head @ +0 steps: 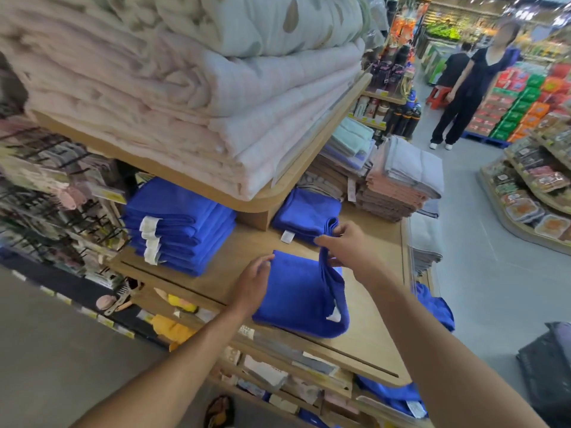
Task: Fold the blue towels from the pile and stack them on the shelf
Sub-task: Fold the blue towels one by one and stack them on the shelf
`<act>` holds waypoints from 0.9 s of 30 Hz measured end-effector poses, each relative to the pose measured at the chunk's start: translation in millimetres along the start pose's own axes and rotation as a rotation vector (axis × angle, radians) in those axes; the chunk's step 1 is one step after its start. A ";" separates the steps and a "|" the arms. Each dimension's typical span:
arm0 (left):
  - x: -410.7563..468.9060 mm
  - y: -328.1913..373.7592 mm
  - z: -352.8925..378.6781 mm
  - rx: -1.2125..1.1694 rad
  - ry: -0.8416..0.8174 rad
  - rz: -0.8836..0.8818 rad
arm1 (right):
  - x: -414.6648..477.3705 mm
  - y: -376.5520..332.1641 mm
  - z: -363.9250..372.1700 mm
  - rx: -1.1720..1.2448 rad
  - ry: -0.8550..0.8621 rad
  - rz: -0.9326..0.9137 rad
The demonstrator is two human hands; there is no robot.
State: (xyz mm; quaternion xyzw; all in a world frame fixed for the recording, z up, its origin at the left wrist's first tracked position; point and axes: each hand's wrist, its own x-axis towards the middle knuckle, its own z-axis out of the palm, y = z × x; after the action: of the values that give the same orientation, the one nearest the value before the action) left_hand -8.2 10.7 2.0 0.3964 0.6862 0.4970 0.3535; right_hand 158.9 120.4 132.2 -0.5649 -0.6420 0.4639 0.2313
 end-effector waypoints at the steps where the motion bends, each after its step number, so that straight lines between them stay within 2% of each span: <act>1: -0.2 -0.6 3.1 -0.027 -0.028 -0.005 | 4.6 -1.4 9.9 -0.074 -0.010 -0.017; 5: 4.7 -9.3 -3.2 -0.218 0.000 -0.019 | 21.4 -0.1 71.6 -0.341 -0.085 -0.070; 8: 5.5 -13.5 -4.7 -0.267 0.023 -0.055 | 22.9 16.8 105.8 -0.289 -0.182 -0.044; 10: 6.6 -12.6 -5.0 -0.228 0.015 -0.079 | 21.6 27.0 105.8 -0.241 -0.158 -0.032; 12: 8.1 -13.3 -6.3 -0.073 -0.011 -0.058 | 20.8 38.0 86.3 -0.211 -0.055 -0.037; 15: 7.5 -22.6 -6.2 0.507 -0.043 0.078 | 18.1 66.7 38.8 -0.273 0.151 -0.011; 17: 2.7 -31.7 -2.7 0.778 -0.059 0.106 | 11.1 89.8 14.1 -0.273 0.236 0.087; 21: -10.6 -41.3 9.0 0.973 -0.041 0.123 | 0.2 117.2 9.2 -0.090 0.015 0.366; 27: -19.8 -37.3 13.4 1.043 0.021 0.136 | -0.5 108.8 29.2 0.163 -0.020 0.428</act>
State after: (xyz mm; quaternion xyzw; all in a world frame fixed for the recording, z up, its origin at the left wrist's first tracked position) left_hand 5.0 -8.8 -35.5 0.5583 0.8187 0.1153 0.0694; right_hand 190.6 102.7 25.5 -0.6630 -0.4701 0.5583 0.1662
